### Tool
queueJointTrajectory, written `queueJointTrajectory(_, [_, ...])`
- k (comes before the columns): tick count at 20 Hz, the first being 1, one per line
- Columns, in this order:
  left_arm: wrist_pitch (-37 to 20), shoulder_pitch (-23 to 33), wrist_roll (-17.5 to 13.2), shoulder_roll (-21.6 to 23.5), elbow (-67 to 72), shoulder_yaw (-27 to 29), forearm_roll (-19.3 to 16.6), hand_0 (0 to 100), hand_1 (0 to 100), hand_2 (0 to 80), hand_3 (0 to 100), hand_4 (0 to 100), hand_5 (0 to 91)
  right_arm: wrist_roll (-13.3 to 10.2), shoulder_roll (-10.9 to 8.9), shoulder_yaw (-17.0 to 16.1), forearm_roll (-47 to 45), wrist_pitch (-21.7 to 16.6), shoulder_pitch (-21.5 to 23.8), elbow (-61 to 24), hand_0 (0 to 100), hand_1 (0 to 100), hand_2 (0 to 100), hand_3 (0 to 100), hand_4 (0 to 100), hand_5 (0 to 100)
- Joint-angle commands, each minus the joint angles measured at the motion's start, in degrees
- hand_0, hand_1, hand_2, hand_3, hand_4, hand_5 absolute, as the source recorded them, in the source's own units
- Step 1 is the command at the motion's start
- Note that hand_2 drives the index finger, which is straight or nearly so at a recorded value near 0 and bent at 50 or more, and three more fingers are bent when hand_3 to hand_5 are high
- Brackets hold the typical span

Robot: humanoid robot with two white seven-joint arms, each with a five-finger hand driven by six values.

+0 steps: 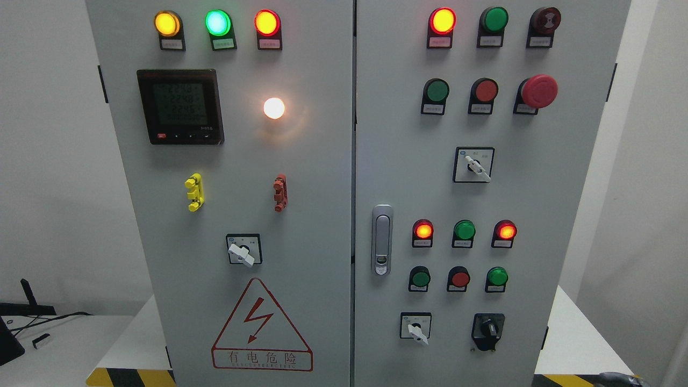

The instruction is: Trip black knob to open circuit

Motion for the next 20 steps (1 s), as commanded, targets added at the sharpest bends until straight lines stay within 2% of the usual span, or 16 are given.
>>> queueJointTrajectory(1, [0.0,0.0,0.0,0.0,0.0,0.0,-1.8,12,39,0.0,0,0,0.0,-0.4,0.17,3.8,1.2,0.0,-0.7,0.4,19,72,49,100,100,96])
queueJointTrajectory(6, [0.0,0.0,0.0,0.0,0.0,0.0,-1.8,12,39,0.0,0,0,0.0,-0.4,0.25,4.7,1.2,0.1,-1.0,0.4,21,72,49,100,100,96])
queueJointTrajectory(9, [0.0,0.0,0.0,0.0,0.0,0.0,-1.8,12,39,0.0,0,0,0.0,-0.4,1.05,5.3,1.3,0.1,-1.6,0.4,23,72,47,100,100,96])
queueJointTrajectory(14, [0.0,0.0,0.0,-0.1,0.0,0.0,-1.8,12,39,0.0,0,0,0.0,-0.3,1.22,7.1,3.1,0.1,-3.3,1.5,30,72,39,100,100,96])
queueJointTrajectory(20, [0.0,0.0,0.0,-0.1,0.0,0.0,-1.8,12,39,0.0,0,0,0.0,-0.4,1.31,8.1,3.2,0.1,-4.5,2.5,35,75,35,100,100,95])
